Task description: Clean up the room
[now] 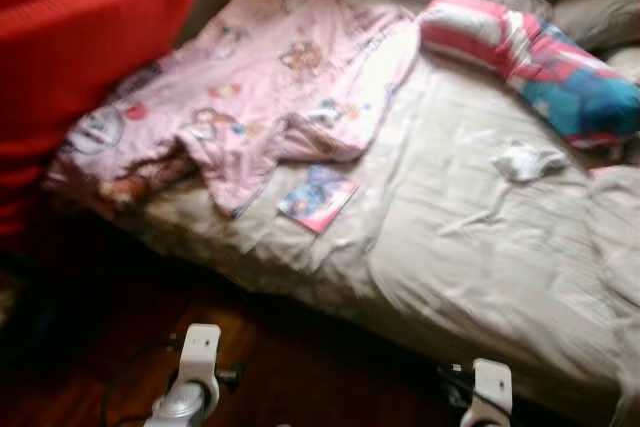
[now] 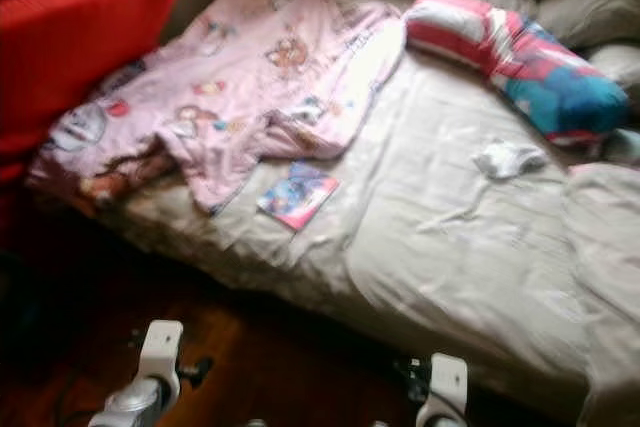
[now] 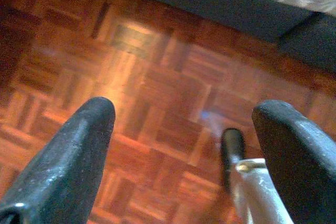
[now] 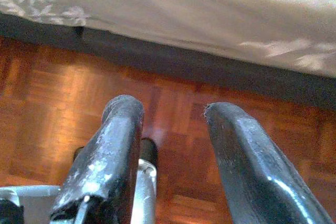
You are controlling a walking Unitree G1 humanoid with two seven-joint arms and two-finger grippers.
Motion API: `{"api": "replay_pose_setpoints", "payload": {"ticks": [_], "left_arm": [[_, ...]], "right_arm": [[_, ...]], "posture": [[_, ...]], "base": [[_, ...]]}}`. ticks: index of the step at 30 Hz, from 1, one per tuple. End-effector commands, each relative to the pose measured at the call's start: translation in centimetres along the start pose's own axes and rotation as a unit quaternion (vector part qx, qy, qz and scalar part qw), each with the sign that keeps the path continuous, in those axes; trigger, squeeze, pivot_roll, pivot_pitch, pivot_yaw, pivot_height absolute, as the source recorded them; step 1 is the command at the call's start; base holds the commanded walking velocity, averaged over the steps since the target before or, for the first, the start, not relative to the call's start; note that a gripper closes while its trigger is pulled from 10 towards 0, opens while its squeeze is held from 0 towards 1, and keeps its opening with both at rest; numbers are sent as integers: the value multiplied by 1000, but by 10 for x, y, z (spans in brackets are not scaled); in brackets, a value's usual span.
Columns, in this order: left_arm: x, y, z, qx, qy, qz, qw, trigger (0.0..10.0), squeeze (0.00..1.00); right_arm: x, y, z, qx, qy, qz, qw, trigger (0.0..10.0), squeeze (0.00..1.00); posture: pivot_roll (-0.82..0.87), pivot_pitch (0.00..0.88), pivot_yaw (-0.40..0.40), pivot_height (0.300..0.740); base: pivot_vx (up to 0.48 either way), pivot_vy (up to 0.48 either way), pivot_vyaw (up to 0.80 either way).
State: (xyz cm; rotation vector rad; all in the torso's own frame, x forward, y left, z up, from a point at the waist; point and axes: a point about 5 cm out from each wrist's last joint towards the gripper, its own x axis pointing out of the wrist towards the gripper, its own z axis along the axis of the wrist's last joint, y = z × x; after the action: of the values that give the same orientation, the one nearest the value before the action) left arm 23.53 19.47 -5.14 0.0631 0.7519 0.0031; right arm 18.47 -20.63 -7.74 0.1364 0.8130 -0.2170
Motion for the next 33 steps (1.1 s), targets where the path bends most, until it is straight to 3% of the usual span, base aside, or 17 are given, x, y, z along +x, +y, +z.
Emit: {"api": "replay_pose_setpoints", "payload": {"ticks": [1, 23, 33], "left_arm": [[-1, 1, -5, 5, 13, -2, 1000, 10000, 0], [-2, 1, -9, 9, 19, -4, 1000, 10000, 0], [-2, -1, -9, 11, 12, -8, 1000, 10000, 0]], "right_arm": [[-3, -2, -11, 5, 17, -8, 1000, 10000, 0], [-4, -3, -15, -2, 27, -9, 1000, 10000, 0], [-4, -1, -16, -4, 29, -7, 1000, 10000, 0]], "posture": [[64, 165, 27, 740], [74, 146, 28, 740], [74, 145, 33, 740]], "base": [[0, 480, 0], [0, 480, 0], [0, 62, 0]]}}
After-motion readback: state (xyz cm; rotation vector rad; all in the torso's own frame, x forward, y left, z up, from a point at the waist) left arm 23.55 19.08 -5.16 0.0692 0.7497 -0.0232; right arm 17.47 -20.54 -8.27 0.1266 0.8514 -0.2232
